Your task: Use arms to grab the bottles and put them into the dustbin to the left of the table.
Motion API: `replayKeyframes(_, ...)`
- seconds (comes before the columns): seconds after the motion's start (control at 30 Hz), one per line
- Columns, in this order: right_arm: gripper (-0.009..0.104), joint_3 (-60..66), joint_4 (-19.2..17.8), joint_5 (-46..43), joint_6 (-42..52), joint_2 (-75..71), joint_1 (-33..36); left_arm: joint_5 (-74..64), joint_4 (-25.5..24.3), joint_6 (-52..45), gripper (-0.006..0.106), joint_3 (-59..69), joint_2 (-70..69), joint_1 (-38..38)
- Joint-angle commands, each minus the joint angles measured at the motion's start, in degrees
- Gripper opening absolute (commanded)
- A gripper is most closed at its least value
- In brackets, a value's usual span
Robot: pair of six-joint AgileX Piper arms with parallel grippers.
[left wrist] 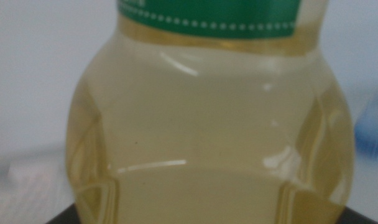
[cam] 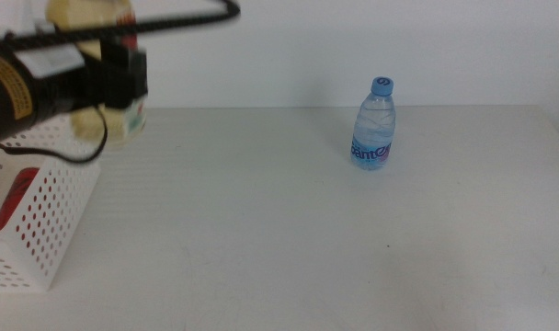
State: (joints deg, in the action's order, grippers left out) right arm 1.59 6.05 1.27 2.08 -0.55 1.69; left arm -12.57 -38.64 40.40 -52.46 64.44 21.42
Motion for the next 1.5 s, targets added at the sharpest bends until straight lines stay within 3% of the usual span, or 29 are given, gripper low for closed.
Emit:
replayKeyframes(0.0, 0.087, -0.4, -0.2, -4.4, 0.7, -1.6, -0.5, -1.0, 15.3, -21.8, -0.005, -3.4, -2.1, 0.0)
replayKeyframes(0.1, 0.087, -0.4, -0.2, -4.4, 0.7, -1.6, -0.5, -5.6, 30.9, -40.4, -0.005, -5.5, -2.1, -0.2)
replayKeyframes(0.2, 0.087, -0.4, -0.2, -4.4, 0.7, -1.6, -0.5, -9.2, 38.2, -45.1, -0.005, -7.5, -2.1, -2.9)
replayKeyframes(0.43, 0.087, -0.4, -0.2, -4.4, 0.7, -1.6, -0.5, -19.6, 40.8, -47.5, -0.005, -12.8, -2.1, -16.6)
replayKeyframes(0.8, 0.087, -0.4, -0.2, -4.4, 0.7, -1.6, -0.5, -36.1, 50.3, -56.5, -0.005, -24.4, 7.9, -33.8)
replayKeyframes(1.07, 0.087, -0.4, -0.2, -4.4, 0.7, -1.6, -0.5, -43.0, 53.9, -61.6, -0.005, -32.6, 18.7, -37.7)
replayKeyframes(1.47, 0.087, -0.4, -0.2, -4.4, 0.7, -1.6, -0.5, -54.0, 51.5, -64.0, -0.005, -40.2, 31.7, -39.8)
